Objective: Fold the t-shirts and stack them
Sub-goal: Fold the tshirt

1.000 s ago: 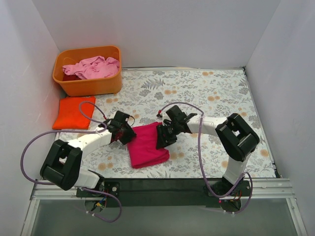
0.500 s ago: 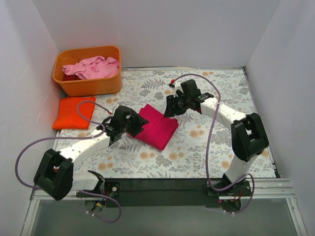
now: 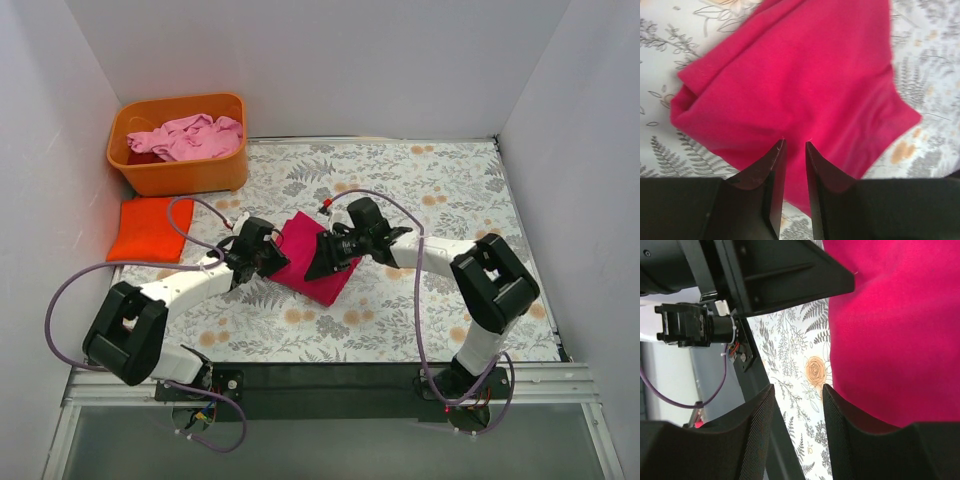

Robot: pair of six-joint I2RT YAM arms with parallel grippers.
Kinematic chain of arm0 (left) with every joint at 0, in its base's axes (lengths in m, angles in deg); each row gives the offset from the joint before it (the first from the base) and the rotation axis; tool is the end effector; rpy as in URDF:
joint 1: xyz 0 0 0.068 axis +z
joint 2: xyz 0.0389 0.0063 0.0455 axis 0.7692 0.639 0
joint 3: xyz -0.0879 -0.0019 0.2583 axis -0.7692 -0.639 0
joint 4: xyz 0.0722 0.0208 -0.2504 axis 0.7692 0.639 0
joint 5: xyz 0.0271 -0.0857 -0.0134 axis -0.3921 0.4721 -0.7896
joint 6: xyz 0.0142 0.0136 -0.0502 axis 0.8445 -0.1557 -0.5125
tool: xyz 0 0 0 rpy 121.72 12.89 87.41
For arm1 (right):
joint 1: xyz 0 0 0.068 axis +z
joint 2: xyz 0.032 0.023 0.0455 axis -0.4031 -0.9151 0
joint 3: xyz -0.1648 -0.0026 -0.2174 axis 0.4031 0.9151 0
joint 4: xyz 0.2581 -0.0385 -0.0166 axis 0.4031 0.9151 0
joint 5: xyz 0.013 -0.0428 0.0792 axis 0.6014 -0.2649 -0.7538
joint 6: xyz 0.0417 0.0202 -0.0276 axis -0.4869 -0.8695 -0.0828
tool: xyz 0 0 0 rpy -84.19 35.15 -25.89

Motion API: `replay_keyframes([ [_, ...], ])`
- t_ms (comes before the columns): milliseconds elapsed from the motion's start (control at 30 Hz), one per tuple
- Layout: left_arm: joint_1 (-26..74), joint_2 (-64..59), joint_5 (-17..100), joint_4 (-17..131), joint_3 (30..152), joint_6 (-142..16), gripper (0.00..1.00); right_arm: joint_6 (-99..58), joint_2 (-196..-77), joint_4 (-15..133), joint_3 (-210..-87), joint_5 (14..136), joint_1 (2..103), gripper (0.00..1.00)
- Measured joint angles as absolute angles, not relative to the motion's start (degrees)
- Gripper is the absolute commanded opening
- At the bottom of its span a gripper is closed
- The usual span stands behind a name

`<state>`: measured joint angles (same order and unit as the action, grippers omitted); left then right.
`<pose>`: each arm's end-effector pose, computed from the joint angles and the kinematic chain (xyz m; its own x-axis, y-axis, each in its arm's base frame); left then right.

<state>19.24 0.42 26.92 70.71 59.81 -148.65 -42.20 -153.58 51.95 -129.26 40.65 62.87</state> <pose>0.2330 -0.1355 0.1879 -0.3689 -0.9295 -0.0063 -0.6974 0.2812 -0.6592 0.2659 0.2468 0.1982 -0.8176 -0.2106 -0.5358 -0.5737 0.3751 0.7281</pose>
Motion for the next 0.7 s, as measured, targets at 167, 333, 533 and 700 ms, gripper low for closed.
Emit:
replay_keyframes([
  [167, 21.31, 4.42, 26.76, 71.17, 59.57, -148.93, 0.20, -45.28, -160.70, 47.68, -125.77, 37.63, 62.78, 0.39],
  [333, 23.52, 6.08, 26.72, 71.41, 58.52, -150.00, 0.20, -46.96, -162.06, 46.07, -119.99, 34.79, 60.05, 0.39],
  [533, 24.46, 4.24, 27.18, 72.61, 57.93, -149.24, 0.24, -46.22, -157.01, 47.23, -118.51, 35.47, 56.22, 0.40],
  [700, 22.98, -2.23, 27.84, 74.27, 59.70, -147.67, 0.24, -45.26, -150.60, 47.44, -119.71, 35.16, 51.76, 0.40],
])
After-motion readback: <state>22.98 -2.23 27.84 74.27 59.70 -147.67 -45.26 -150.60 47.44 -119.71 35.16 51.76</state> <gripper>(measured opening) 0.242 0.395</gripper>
